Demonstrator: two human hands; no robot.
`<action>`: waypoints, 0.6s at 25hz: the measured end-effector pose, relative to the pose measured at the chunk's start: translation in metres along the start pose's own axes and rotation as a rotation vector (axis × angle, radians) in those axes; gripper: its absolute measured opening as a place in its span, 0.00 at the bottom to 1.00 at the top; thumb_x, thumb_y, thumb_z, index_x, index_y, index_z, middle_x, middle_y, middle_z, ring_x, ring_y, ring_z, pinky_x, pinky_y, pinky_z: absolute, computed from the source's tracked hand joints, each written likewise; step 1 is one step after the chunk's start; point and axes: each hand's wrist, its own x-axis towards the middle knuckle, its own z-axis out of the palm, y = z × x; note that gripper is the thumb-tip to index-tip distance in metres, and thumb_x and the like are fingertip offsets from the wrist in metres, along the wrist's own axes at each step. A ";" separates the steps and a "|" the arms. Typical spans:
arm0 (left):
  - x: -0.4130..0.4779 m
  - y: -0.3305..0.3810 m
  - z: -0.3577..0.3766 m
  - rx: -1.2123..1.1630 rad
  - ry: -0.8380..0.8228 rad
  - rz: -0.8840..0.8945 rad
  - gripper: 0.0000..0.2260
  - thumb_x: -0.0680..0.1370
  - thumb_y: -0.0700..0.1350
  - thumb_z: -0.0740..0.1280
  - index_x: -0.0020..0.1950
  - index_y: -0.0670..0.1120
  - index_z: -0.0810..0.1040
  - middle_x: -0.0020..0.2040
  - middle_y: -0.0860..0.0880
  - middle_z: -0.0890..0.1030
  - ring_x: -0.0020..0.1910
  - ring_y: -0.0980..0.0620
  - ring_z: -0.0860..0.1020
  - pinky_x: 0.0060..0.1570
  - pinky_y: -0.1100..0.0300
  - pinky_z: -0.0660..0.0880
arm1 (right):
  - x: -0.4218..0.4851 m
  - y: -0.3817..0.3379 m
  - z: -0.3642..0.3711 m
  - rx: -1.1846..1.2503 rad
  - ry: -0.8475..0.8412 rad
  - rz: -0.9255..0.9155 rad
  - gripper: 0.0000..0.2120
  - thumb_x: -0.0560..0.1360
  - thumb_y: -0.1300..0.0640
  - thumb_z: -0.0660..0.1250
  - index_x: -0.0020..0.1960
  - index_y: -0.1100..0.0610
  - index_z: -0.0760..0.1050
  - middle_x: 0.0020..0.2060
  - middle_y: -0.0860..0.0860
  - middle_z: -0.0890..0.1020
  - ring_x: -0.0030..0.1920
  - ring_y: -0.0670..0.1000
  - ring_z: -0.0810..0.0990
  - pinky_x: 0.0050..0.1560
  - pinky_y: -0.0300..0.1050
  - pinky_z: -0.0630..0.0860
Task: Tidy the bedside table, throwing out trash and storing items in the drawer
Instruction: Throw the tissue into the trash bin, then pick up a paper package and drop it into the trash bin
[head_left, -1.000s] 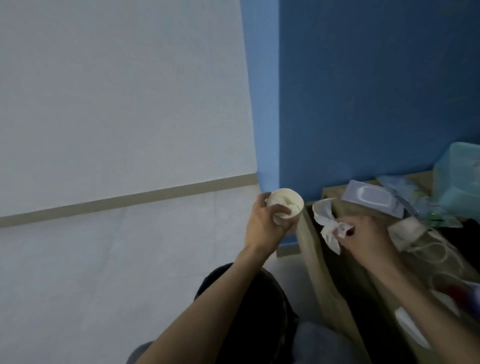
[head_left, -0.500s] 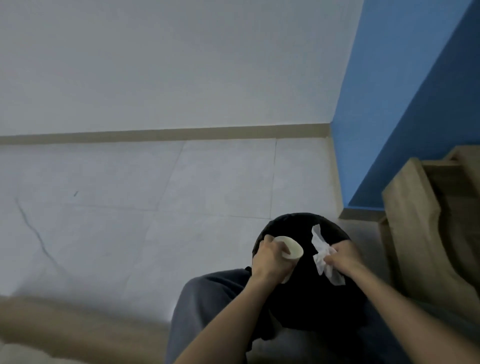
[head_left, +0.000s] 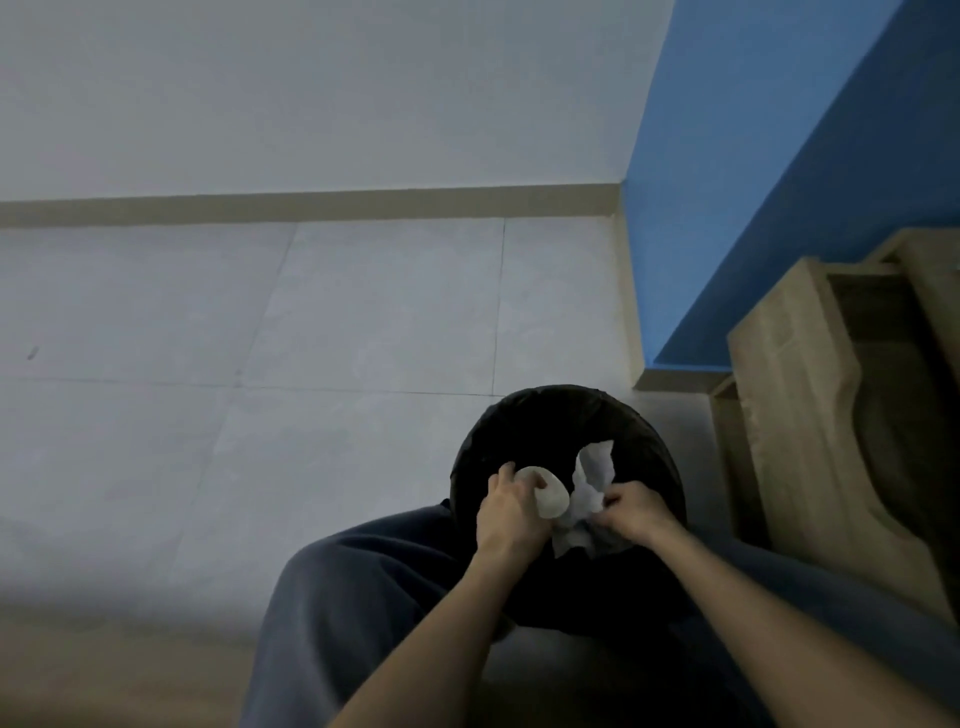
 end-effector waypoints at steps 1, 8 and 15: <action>0.001 0.000 0.000 -0.002 -0.007 0.003 0.22 0.72 0.50 0.69 0.66 0.49 0.71 0.73 0.45 0.63 0.72 0.46 0.61 0.65 0.50 0.69 | -0.001 0.000 0.000 -0.019 -0.024 -0.014 0.04 0.71 0.58 0.65 0.39 0.56 0.77 0.40 0.55 0.80 0.44 0.55 0.78 0.42 0.42 0.71; 0.002 0.042 -0.028 -0.167 0.123 0.059 0.20 0.73 0.44 0.67 0.66 0.48 0.73 0.66 0.47 0.72 0.66 0.47 0.68 0.64 0.53 0.70 | -0.037 -0.017 -0.035 0.002 0.097 -0.112 0.23 0.75 0.59 0.63 0.69 0.58 0.67 0.65 0.58 0.74 0.64 0.57 0.73 0.63 0.47 0.70; -0.001 0.210 -0.058 -0.356 0.145 0.371 0.19 0.76 0.41 0.65 0.67 0.46 0.72 0.67 0.43 0.73 0.66 0.46 0.71 0.63 0.55 0.68 | -0.163 0.028 -0.196 0.239 0.834 -0.458 0.12 0.72 0.66 0.66 0.53 0.55 0.77 0.46 0.50 0.81 0.48 0.50 0.79 0.45 0.29 0.72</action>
